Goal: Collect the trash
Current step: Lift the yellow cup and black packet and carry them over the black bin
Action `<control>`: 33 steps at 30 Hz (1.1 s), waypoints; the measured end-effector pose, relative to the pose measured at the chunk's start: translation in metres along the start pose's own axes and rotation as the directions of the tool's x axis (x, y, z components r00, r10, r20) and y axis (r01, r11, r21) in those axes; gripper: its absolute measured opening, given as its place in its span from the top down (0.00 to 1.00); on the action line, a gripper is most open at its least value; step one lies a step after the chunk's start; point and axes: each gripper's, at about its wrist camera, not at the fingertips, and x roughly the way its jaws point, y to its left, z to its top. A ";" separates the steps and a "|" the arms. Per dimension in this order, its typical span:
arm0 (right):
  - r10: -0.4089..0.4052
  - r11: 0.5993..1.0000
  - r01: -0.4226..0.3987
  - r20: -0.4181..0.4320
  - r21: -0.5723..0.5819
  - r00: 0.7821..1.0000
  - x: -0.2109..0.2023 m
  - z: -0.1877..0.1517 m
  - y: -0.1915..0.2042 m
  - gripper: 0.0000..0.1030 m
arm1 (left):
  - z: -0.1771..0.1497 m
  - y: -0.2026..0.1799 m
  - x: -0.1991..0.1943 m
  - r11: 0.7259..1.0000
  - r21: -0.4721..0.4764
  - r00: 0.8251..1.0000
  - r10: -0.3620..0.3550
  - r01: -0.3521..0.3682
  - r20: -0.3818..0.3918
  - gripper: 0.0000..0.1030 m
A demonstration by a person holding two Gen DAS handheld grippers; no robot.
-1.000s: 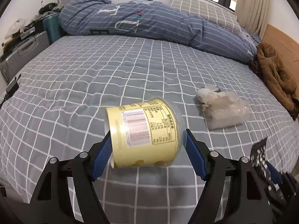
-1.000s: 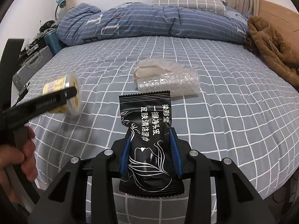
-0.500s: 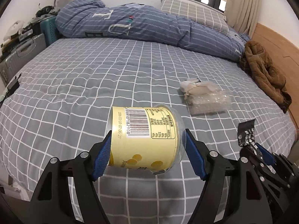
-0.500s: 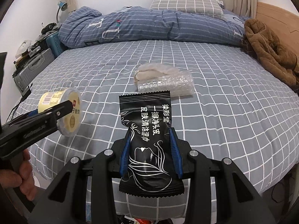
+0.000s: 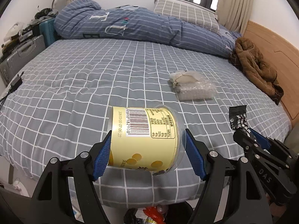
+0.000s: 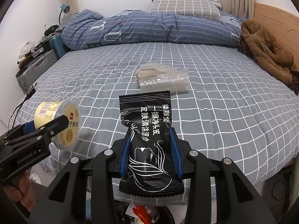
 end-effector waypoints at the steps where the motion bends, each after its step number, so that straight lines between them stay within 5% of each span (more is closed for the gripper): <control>1: 0.001 1.000 -0.001 0.002 -0.002 1.000 -0.002 -0.001 0.000 0.64 | -0.001 0.000 -0.003 1.000 0.001 1.000 -0.001 0.001 0.002 0.31; 33: 0.020 1.000 -0.020 0.027 0.005 0.999 -0.085 -0.063 -0.003 0.64 | -0.072 -0.014 -0.073 0.999 0.038 0.999 -0.032 0.033 -0.008 0.31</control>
